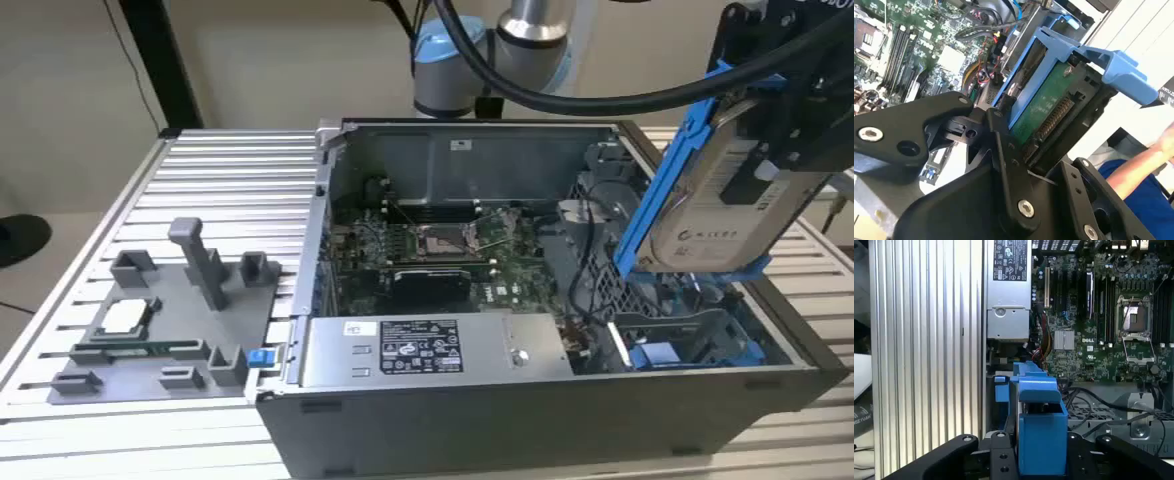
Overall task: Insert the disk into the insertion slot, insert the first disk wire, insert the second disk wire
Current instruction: 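Insert the disk into the insertion slot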
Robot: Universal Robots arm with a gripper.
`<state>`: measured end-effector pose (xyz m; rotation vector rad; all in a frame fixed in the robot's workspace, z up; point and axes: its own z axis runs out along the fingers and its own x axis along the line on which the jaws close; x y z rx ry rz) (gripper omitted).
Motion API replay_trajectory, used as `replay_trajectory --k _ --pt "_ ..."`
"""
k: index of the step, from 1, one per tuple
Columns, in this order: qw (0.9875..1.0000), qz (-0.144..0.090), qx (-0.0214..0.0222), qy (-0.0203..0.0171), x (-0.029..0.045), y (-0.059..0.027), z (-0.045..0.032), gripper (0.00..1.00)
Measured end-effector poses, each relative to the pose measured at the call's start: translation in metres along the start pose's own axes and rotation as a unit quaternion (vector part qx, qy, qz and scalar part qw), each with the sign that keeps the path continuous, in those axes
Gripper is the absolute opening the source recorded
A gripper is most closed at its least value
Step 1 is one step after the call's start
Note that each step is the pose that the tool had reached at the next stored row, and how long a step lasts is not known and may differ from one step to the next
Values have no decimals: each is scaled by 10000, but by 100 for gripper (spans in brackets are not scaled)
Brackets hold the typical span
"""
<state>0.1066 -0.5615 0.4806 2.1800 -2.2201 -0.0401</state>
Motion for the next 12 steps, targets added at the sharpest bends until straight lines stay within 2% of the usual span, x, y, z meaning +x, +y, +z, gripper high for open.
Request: replay_trajectory --k 12 --pt "10000 0 0 0 9 -1 30 0"
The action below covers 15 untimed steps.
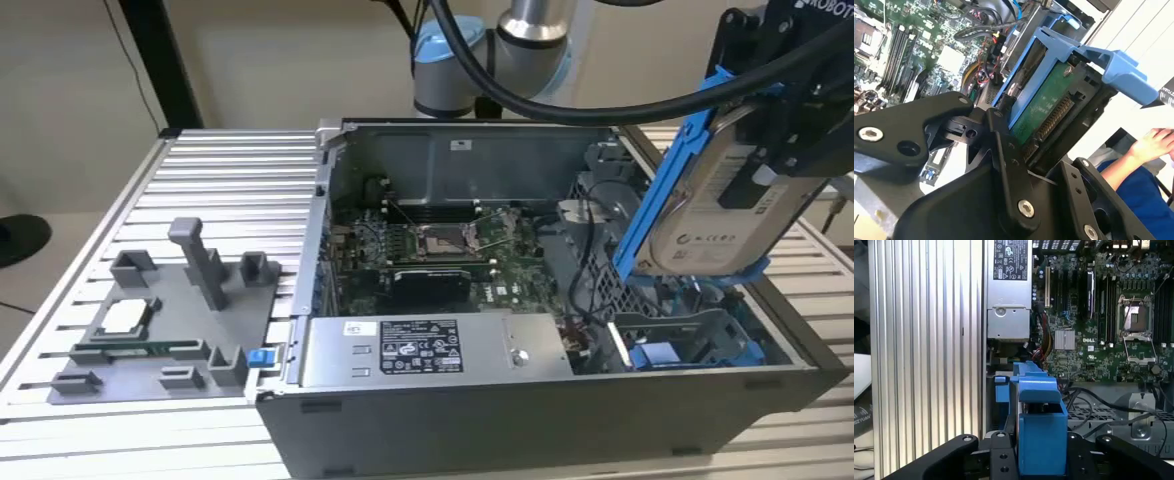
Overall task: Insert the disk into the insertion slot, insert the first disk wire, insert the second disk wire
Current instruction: 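Insert the disk into the insertion slot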
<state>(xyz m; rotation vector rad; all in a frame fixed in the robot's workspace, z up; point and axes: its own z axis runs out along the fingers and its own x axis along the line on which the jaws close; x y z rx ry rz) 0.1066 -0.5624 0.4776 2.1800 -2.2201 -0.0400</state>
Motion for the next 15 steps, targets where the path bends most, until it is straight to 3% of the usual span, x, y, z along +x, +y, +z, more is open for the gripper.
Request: replay_trajectory --k 15 --pt "10000 0 0 0 20 -2 35 0"
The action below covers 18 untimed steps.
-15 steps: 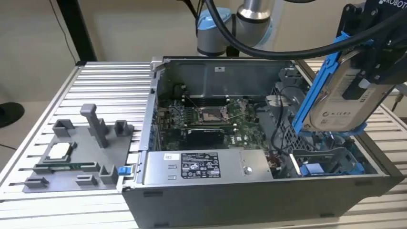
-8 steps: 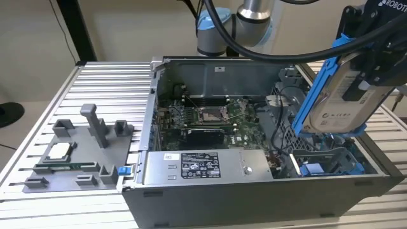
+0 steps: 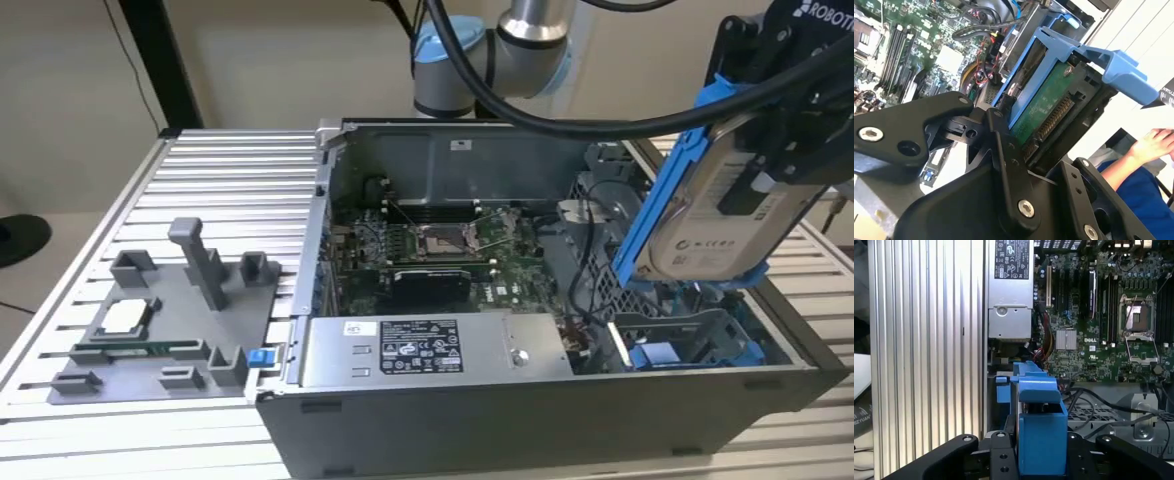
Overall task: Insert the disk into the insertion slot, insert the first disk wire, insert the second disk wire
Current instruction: 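Insert the disk into the insertion slot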
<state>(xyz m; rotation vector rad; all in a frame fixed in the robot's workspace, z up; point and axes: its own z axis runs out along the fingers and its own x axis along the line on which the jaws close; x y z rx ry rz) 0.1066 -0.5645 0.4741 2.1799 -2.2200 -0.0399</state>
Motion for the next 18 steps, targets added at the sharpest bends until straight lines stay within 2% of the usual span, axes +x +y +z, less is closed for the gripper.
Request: replay_trajectory --k 18 --pt "10000 0 0 0 11 -2 39 0"
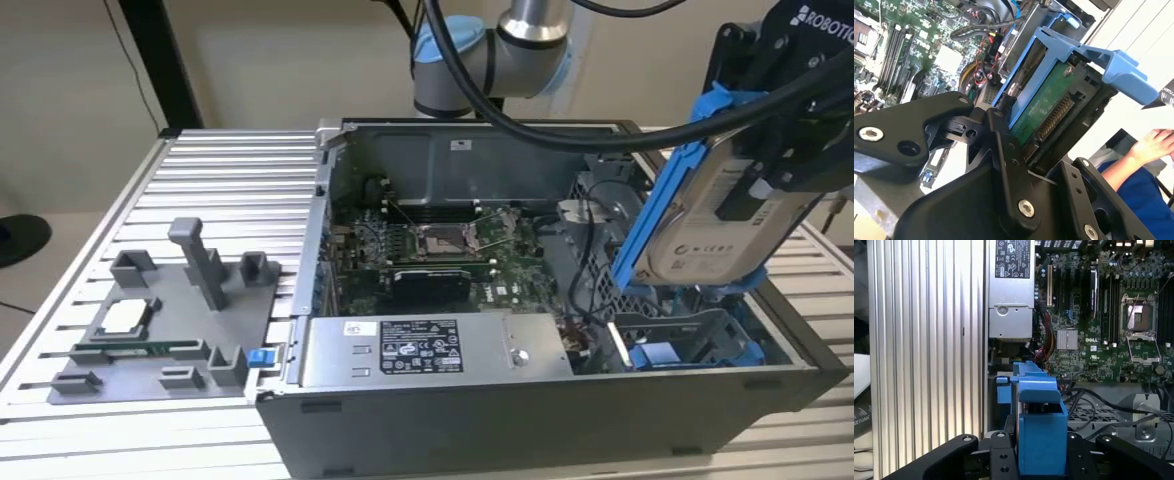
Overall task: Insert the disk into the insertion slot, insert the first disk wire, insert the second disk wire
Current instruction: 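Insert the disk into the insertion slot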
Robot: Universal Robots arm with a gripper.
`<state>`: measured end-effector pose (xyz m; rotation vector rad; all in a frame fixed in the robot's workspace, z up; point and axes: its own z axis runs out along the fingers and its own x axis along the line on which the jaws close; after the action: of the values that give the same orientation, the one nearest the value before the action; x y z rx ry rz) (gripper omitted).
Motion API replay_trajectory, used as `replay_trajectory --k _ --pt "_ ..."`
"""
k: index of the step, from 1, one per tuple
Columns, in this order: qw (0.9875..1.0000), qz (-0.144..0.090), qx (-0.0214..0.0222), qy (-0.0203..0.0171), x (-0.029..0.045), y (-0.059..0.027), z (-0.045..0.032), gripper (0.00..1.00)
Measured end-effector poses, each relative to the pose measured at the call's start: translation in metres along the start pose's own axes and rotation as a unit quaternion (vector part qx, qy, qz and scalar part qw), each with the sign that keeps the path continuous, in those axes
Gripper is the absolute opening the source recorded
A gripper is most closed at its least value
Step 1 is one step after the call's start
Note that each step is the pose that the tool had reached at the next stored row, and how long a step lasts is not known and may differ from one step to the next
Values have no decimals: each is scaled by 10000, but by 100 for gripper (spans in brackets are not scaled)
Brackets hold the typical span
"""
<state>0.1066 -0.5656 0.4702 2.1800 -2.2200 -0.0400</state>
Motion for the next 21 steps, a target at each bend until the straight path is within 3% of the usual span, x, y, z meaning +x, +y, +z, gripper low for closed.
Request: replay_trajectory --k 21 --pt "10000 0 0 0 0 -5 110 0"
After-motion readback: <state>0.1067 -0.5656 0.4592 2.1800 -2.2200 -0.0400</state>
